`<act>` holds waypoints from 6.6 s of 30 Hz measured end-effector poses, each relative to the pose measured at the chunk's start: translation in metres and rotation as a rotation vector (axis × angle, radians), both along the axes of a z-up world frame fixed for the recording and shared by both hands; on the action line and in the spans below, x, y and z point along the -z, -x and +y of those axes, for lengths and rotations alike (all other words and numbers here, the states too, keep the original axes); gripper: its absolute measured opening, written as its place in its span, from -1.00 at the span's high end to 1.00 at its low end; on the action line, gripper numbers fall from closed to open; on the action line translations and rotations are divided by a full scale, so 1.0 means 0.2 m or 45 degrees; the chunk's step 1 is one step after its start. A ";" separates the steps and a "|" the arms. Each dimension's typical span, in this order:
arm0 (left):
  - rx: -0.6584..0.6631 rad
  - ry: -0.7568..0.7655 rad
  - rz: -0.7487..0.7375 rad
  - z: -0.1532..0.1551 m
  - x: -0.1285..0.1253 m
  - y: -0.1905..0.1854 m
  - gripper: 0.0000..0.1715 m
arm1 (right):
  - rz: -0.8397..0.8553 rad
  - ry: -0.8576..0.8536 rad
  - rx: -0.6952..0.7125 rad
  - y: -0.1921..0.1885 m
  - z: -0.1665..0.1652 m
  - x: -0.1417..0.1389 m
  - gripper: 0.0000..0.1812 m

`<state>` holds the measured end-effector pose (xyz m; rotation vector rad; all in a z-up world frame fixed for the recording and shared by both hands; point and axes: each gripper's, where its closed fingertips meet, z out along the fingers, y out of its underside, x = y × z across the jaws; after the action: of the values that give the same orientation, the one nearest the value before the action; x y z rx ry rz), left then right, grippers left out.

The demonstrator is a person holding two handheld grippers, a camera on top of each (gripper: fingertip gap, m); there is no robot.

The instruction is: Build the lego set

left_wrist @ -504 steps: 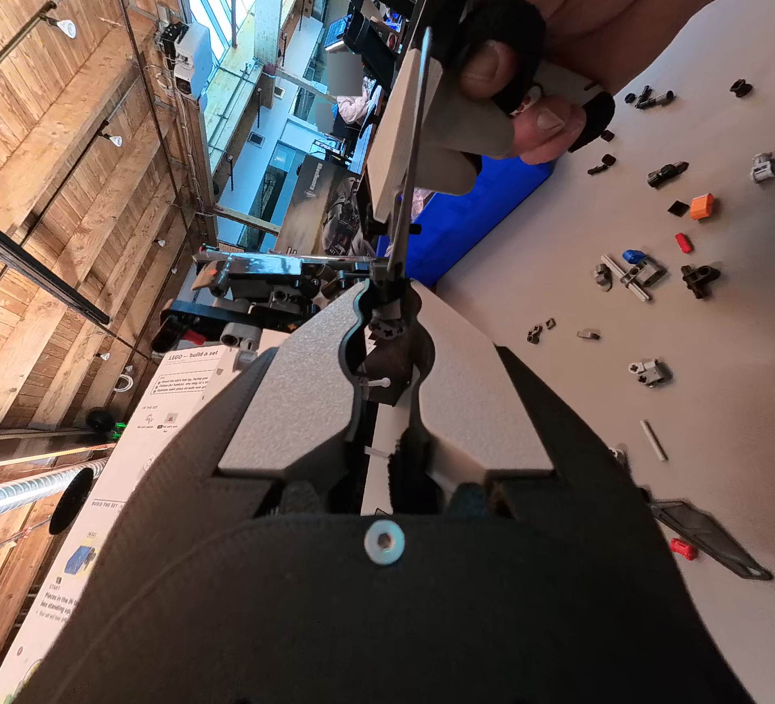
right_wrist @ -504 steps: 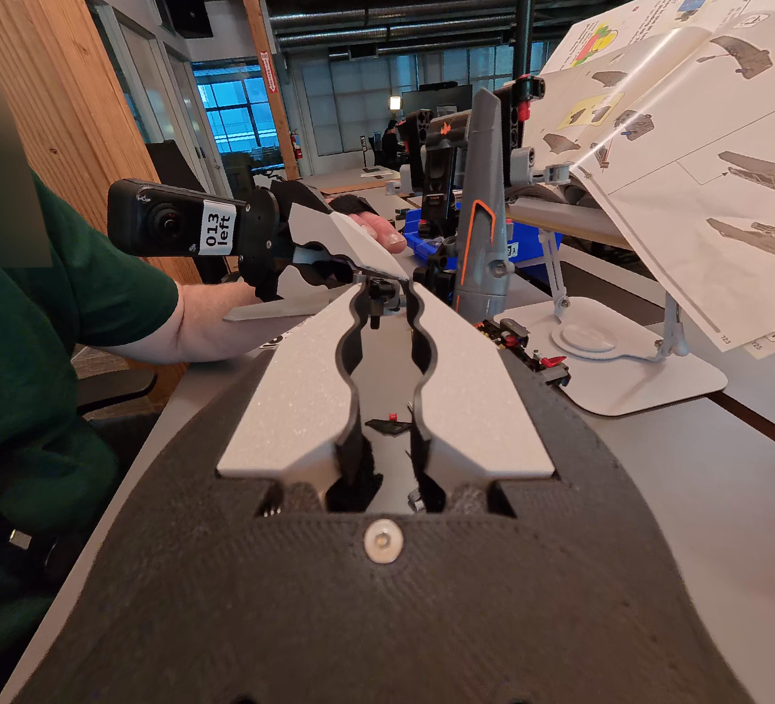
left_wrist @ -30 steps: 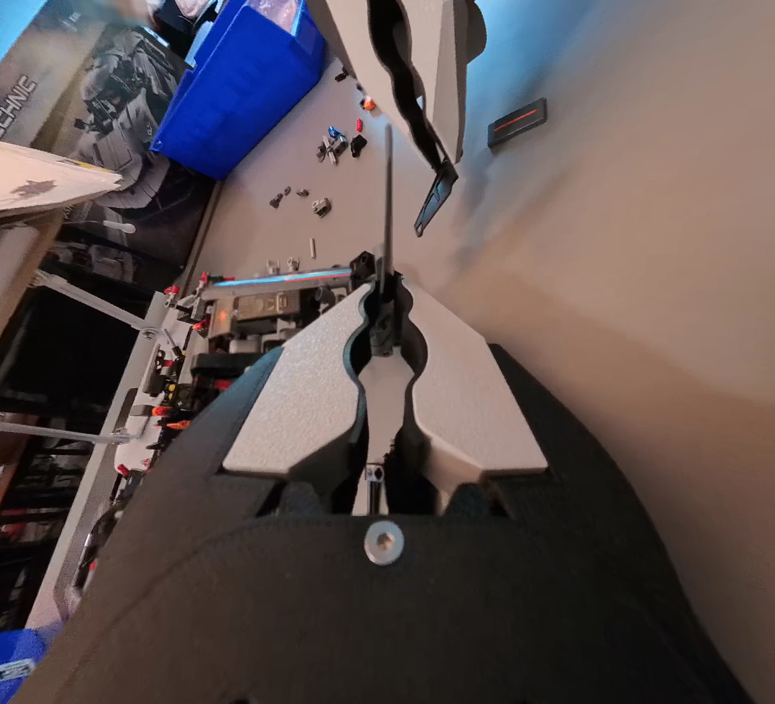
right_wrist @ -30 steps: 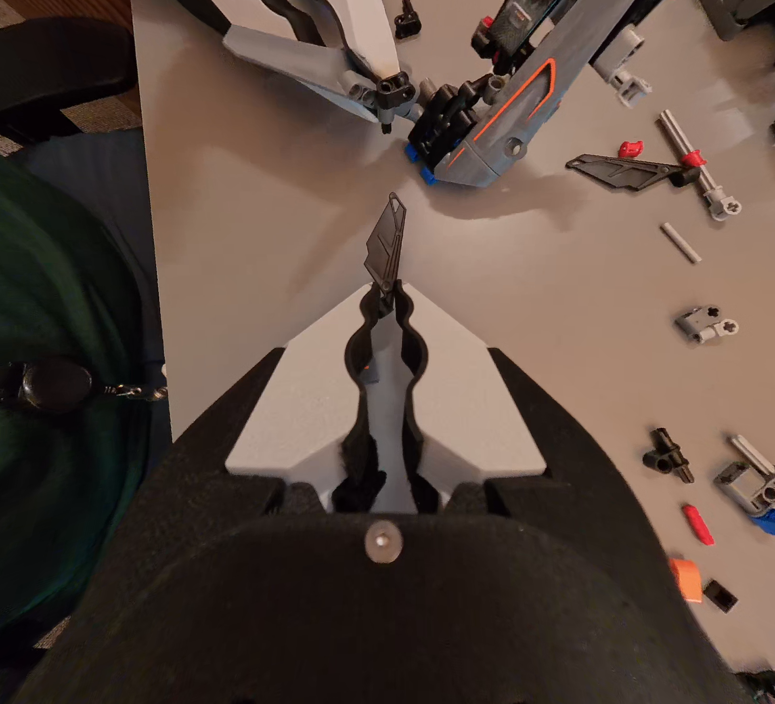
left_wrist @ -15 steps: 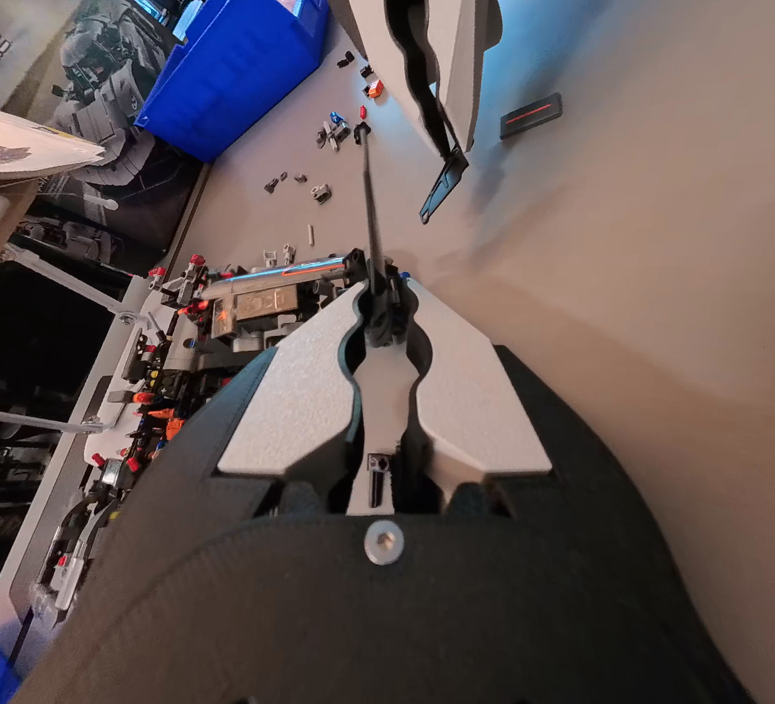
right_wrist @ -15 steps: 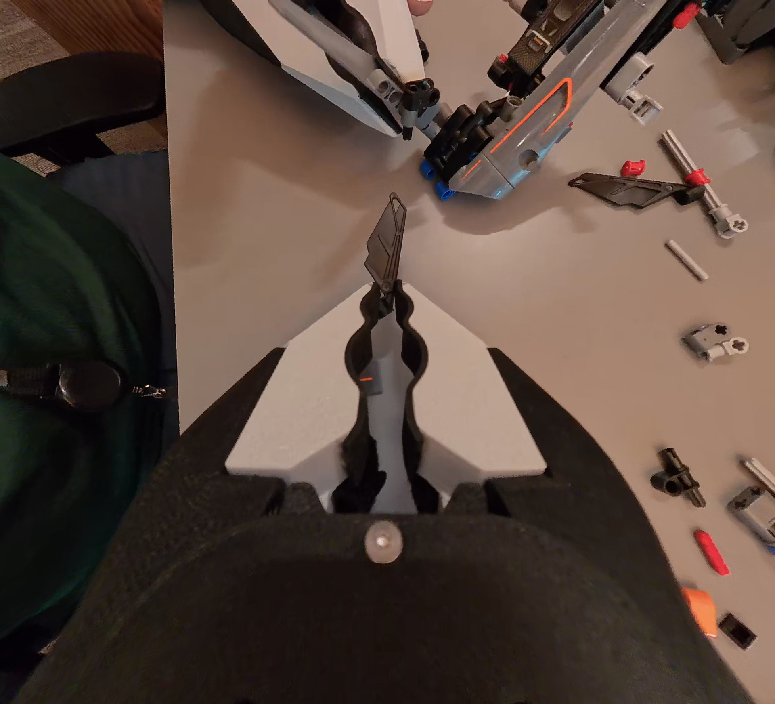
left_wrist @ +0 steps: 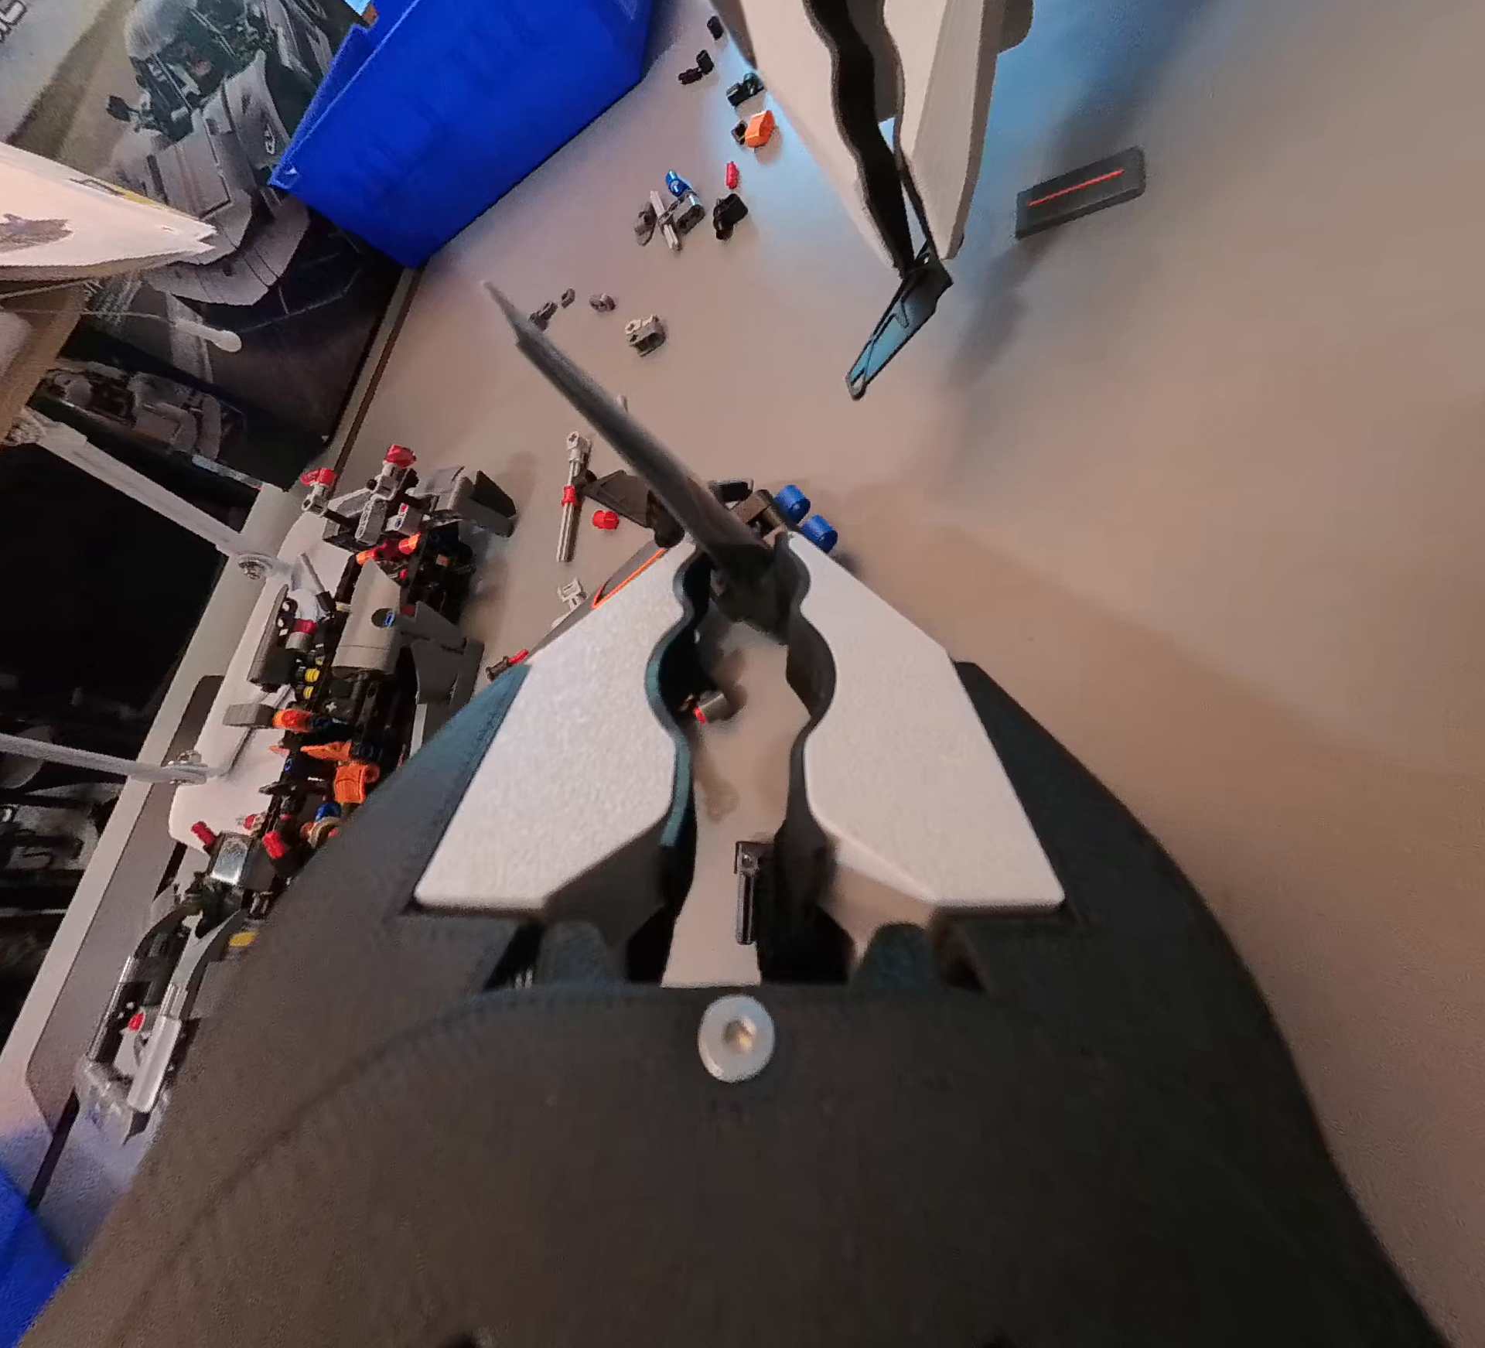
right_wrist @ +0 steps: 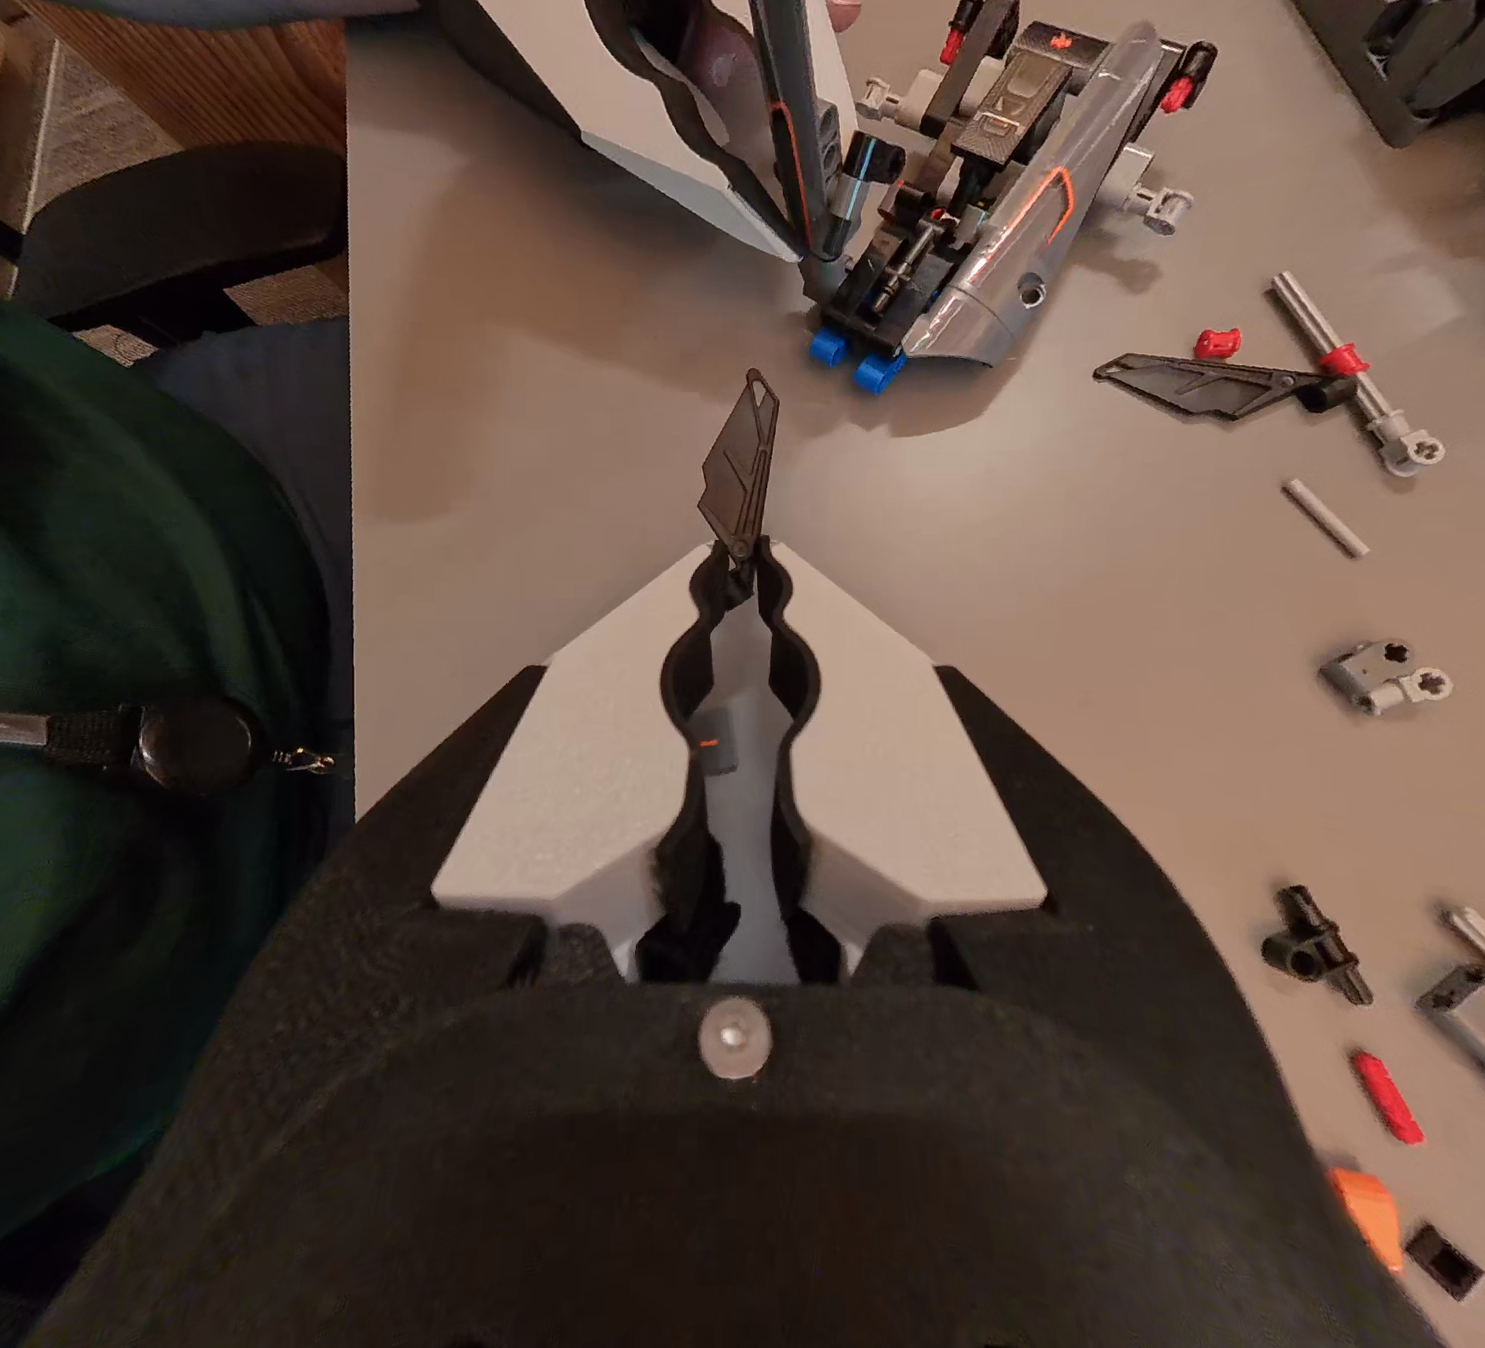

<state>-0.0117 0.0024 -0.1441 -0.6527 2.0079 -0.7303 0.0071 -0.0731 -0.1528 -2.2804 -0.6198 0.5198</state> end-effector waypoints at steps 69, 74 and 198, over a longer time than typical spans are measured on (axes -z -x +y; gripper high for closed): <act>0.318 1.001 0.080 -0.36 -0.52 0.22 1.00 | 0.090 -0.552 -0.004 0.32 0.00 -0.40 0.95; 0.344 1.089 0.033 -0.35 -0.55 0.23 1.00 | 0.175 -0.580 0.037 0.33 0.01 -0.43 0.94; -0.332 1.327 -0.001 -0.10 -0.36 -0.36 0.89 | 0.037 -0.724 0.870 -0.24 0.23 -0.36 0.96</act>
<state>0.0597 -0.0172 -0.0716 -1.4549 1.3802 -1.6038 0.0554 -0.0275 -0.0812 -1.7744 0.0564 0.0255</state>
